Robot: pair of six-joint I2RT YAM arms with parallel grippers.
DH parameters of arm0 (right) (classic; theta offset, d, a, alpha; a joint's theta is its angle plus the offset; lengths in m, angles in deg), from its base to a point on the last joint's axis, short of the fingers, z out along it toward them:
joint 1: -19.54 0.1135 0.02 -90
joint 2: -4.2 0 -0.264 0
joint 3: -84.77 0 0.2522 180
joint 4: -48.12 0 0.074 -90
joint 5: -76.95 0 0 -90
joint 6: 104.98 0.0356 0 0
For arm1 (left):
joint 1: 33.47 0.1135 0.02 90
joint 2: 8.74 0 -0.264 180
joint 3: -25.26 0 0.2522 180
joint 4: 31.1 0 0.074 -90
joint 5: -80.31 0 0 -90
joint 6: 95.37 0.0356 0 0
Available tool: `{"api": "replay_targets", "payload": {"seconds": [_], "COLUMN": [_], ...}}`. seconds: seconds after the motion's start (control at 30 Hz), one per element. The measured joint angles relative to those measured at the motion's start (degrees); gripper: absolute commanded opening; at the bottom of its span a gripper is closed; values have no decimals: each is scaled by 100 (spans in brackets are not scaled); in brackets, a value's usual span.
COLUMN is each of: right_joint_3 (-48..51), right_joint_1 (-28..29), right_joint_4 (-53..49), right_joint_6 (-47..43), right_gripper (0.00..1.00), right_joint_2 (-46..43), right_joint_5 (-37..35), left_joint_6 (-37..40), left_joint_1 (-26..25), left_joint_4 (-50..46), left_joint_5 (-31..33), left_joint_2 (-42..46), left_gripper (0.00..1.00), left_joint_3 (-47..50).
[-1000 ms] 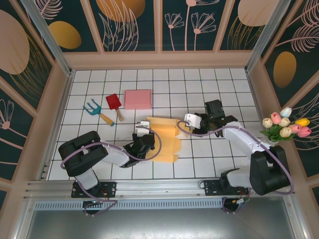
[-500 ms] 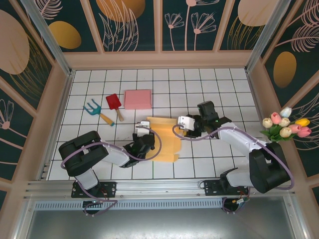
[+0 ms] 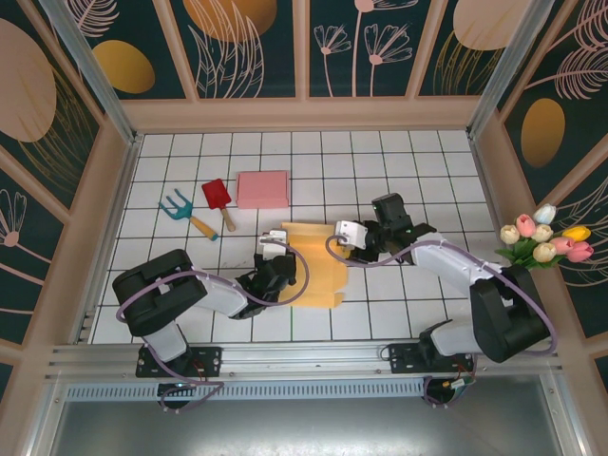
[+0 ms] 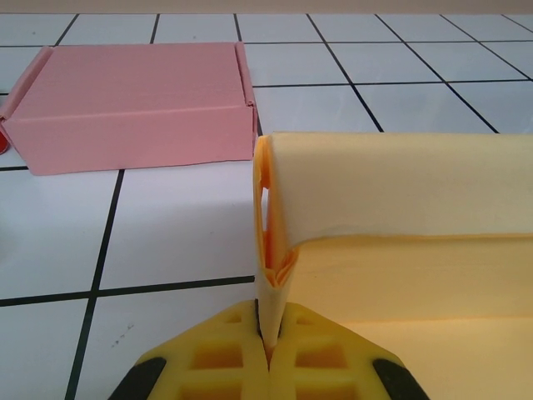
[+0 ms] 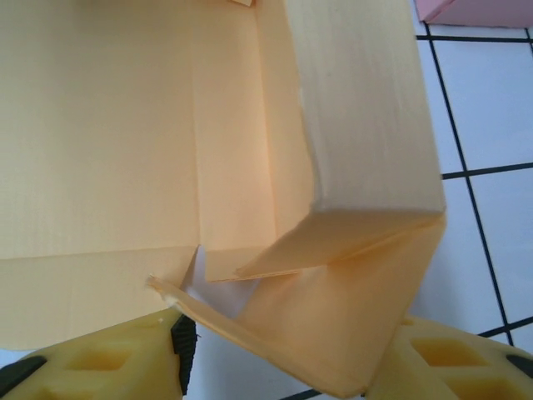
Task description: Fold the paper box
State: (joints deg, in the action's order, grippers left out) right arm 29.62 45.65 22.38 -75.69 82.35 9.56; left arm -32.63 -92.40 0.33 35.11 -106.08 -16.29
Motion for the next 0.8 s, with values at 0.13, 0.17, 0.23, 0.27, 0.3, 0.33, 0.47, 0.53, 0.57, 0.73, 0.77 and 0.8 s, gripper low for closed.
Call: {"api": "replay_targets", "payload": {"seconds": [0.13, 0.17, 0.23, 0.27, 0.3, 0.33, 0.47, 0.53, 0.57, 0.73, 0.77, 0.8], "right_joint_3": [0, 0, 0, 0, 0, 0, 0, 2, 4, 68, 138, 216], "right_joint_1": [90, 118, 177, 208, 238, 273, 413, 505, 566, 866, 931, 984], "right_joint_4": [28, 28, 50, 70, 85, 111, 175, 284, 356, 866, 1029, 1187], "right_joint_6": [133, 175, 289, 356, 426, 490, 872, 1196, 1401, 2608, 2889, 3128], "right_gripper": [45, 44, 44, 44, 44, 44, 43, 43, 42, 41, 41, 41], "right_joint_2": [57, 61, 68, 68, 68, 68, 68, 66, 63, 55, 50, 42], "right_joint_5": [7, 11, 20, 20, 20, 22, 2, -101, -203, -848, -997, -1128], "left_joint_6": [-2, -2, -4, -9, -24, -35, -87, -118, -142, -249, -271, -295], "left_joint_1": [0, 0, 0, 0, 0, 0, 0, 0, 7, 15, 17, 17], "left_joint_4": [0, -2, -9, -17, -33, -46, -114, -195, -219, -308, -326, -343], "left_joint_5": [0, 2, 2, 4, 4, 7, 44, 76, 94, 179, 184, 181], "left_joint_2": [-2, -2, -2, -2, -2, -2, -2, -2, -2, -2, -2, -2], "left_gripper": [0, 0, 0, 0, 0, 0, 0, 0, 0, 0, 0, 0], "left_joint_3": [-4, -7, -15, -20, -26, -31, -59, -96, -109, -116, -120, -127]}}
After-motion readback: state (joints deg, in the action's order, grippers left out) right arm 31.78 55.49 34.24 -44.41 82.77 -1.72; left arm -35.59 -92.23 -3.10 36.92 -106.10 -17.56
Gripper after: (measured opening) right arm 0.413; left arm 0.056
